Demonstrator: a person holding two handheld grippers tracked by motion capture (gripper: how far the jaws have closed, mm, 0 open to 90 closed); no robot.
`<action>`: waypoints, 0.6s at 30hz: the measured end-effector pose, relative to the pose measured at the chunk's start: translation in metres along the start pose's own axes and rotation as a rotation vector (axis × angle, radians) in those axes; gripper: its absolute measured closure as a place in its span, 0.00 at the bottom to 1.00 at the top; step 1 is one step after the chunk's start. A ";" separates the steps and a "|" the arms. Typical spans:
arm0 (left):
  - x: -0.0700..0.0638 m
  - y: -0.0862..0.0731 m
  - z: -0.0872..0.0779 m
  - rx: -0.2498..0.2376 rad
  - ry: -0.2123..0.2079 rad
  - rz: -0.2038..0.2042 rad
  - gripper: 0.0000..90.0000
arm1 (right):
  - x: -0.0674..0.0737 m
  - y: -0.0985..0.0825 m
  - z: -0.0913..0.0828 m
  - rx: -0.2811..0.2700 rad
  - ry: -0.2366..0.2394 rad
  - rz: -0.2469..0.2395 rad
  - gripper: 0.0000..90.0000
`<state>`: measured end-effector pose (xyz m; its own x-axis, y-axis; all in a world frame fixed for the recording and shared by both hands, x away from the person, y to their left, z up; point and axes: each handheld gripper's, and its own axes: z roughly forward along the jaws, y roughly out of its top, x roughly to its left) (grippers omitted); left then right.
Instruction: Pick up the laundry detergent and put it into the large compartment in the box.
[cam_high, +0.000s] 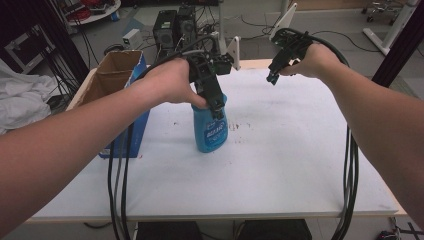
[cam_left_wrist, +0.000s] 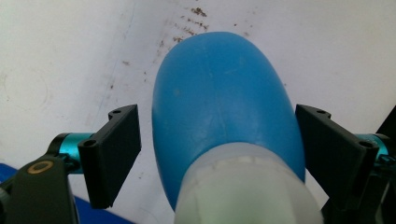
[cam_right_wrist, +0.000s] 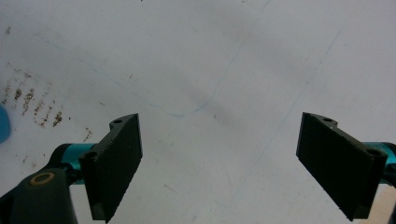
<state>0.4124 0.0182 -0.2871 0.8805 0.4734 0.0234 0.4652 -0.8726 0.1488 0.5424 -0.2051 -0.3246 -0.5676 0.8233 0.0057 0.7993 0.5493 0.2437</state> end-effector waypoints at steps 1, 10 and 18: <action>0.001 0.000 0.001 0.004 0.000 -0.004 0.19 | 0.000 0.000 0.000 0.001 0.000 -0.003 0.15; 0.001 -0.001 0.003 0.018 0.002 -0.014 0.19 | 0.001 0.001 0.000 0.000 0.001 -0.003 0.15; 0.002 -0.001 0.004 0.027 0.003 -0.023 0.19 | 0.001 0.001 0.001 0.001 0.002 -0.003 0.15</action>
<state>0.4144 0.0198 -0.2913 0.8696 0.4932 0.0228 0.4872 -0.8646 0.1230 0.5425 -0.2040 -0.3251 -0.5700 0.8216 0.0070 0.7980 0.5515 0.2430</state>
